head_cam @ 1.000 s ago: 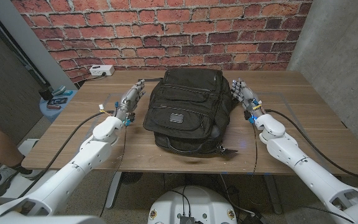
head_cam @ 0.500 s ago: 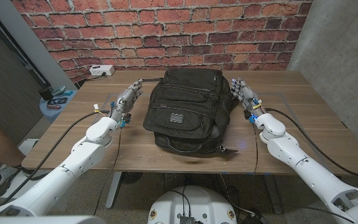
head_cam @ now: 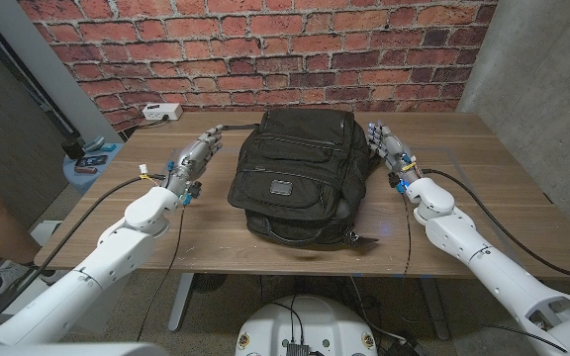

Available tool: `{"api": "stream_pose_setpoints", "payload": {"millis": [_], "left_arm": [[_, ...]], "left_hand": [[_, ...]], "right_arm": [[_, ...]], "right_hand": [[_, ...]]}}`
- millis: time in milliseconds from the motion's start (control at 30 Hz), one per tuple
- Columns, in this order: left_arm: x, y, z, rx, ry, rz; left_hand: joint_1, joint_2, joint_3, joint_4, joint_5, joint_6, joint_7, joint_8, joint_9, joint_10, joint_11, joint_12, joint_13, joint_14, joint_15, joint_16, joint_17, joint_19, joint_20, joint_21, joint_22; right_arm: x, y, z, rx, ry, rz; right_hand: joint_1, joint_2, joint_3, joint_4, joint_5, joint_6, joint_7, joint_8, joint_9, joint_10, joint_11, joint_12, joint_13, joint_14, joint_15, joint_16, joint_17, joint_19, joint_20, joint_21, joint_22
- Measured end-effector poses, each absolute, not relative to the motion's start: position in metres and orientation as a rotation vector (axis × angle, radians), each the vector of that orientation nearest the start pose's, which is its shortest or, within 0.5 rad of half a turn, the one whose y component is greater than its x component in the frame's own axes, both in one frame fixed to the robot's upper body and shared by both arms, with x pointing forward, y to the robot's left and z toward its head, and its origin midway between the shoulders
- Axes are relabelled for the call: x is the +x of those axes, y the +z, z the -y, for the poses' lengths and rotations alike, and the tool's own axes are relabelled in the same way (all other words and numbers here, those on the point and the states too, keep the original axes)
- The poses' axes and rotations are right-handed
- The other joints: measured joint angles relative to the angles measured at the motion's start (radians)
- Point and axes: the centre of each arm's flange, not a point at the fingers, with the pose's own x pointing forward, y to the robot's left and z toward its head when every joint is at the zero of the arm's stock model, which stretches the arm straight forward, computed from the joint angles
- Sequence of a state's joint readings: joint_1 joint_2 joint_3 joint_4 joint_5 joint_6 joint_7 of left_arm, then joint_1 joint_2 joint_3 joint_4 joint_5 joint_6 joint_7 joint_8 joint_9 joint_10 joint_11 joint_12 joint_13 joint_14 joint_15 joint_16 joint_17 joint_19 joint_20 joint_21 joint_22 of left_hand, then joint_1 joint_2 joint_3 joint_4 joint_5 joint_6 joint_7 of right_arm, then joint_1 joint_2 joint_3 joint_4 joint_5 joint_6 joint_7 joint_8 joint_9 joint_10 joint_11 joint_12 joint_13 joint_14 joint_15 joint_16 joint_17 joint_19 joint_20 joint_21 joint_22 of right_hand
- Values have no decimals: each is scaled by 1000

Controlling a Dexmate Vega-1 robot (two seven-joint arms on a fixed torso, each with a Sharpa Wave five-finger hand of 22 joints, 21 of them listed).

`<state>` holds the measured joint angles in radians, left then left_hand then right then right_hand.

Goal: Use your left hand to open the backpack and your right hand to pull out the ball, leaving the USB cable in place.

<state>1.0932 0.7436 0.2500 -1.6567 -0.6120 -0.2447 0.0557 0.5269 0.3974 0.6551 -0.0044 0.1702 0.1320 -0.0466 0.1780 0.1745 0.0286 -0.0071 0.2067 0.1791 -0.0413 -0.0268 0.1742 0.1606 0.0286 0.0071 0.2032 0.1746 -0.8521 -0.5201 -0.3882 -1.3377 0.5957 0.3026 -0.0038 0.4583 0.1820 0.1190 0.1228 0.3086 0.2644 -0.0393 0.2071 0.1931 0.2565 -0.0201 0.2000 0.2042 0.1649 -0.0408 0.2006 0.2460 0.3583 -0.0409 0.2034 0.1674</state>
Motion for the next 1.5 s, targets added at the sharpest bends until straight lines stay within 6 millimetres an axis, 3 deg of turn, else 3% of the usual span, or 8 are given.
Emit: {"api": "stream_pose_setpoints", "payload": {"millis": [967, 1500], "left_arm": [[531, -24, -317, 312, -215, 654], [505, -20, -317, 462, -242, 677]], "left_hand": [[9, -9, -2, -18, 4, -6, -6, 0, 0, -4, -4, -8, 0, -9, -2, 0, 0, 0, 0, 0, -3], [26, -26, -17, -58, 11, -31, -9, 0, 0, -20, -9, -8, 0, -25, 14, 0, 0, 5, 24, -5, -3]], "right_arm": [[636, -21, 301, -18, 148, 632], [628, -21, 310, -15, 119, 641]], "right_hand": [[16, -8, 21, -21, -9, 2, 9, -4, -2, -4, 4, 0, 0, 0, 0, 0, -14, 0, 0, -4, 0], [21, -13, 26, -26, -16, 2, 9, -8, -2, -4, 4, 0, 0, 0, 0, 0, -18, 6, -6, -3, 0]]}}
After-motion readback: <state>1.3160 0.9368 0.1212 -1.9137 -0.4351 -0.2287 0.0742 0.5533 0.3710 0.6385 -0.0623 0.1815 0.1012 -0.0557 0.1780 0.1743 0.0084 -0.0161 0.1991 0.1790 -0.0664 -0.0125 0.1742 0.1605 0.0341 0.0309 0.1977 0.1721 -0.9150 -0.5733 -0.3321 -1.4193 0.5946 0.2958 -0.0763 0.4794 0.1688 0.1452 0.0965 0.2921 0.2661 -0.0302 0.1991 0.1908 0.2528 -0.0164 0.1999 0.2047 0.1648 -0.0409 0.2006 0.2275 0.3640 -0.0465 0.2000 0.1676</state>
